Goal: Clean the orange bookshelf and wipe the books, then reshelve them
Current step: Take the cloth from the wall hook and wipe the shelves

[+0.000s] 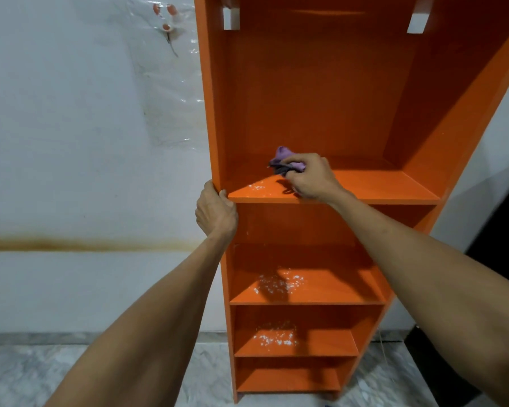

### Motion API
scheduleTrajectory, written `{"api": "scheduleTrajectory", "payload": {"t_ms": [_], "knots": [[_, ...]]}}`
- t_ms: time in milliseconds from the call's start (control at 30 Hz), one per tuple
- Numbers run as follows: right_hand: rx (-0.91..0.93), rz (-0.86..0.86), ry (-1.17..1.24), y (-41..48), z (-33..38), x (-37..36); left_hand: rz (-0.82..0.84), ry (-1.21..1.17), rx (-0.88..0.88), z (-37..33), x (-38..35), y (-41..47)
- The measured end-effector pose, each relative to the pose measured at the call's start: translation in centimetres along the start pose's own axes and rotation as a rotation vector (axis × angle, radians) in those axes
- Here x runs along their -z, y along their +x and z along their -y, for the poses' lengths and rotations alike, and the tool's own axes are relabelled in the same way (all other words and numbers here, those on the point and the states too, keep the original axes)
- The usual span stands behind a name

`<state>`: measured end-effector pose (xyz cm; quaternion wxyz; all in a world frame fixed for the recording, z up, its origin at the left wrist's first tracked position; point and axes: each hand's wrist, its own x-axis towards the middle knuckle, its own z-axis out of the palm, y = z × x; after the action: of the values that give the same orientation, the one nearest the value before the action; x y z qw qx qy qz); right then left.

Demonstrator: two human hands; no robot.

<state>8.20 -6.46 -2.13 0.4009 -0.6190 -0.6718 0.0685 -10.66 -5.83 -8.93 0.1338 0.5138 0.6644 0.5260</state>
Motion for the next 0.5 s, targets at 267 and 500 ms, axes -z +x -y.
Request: {"api": "scheduleTrajectory", "payload": {"t_ms": [267, 500], "knots": [[-0.378, -0.034, -0.413, 3.4, -5.8, -2.2, 0.007, 0.0, -0.016, 0.6, -0.2, 0.5], [-0.184, 0.217, -0.459, 4.4, -1.1, -6.1, 0.013, 0.012, -0.037, 0.8, -0.2, 0.8]]}}
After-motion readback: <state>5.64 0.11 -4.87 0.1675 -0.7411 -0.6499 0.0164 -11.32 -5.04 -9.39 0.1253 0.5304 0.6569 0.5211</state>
